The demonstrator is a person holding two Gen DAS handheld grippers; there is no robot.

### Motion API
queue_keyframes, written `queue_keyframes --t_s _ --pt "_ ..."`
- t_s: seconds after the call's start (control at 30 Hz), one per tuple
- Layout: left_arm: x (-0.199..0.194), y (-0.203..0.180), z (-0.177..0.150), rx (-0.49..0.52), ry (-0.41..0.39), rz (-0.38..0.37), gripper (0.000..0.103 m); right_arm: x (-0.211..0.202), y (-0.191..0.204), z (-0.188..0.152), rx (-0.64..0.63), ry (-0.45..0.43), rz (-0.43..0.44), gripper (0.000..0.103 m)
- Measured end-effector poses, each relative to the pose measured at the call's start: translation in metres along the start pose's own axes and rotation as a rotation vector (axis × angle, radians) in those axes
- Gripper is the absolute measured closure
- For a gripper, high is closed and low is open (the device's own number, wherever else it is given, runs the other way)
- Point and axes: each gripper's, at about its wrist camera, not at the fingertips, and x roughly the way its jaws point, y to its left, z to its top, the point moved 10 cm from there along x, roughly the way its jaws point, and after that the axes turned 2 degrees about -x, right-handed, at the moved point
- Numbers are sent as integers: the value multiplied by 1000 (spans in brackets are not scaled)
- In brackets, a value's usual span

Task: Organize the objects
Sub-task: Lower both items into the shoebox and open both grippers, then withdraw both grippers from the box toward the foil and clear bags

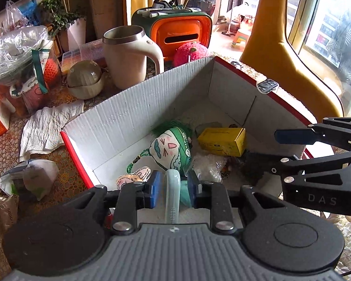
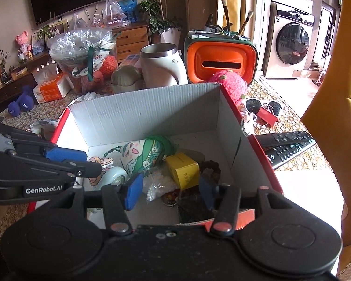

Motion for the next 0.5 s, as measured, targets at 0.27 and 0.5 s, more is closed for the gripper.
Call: queue_keyframes --t_s 0.27,0.5 --pt "-42 2 -3 1 -68 -35 45 -35 17 2 -11 -42 8 36" --pt "-77 8 -10 1 -102 -63 42 -62 39 2 -19 -57 24 29"
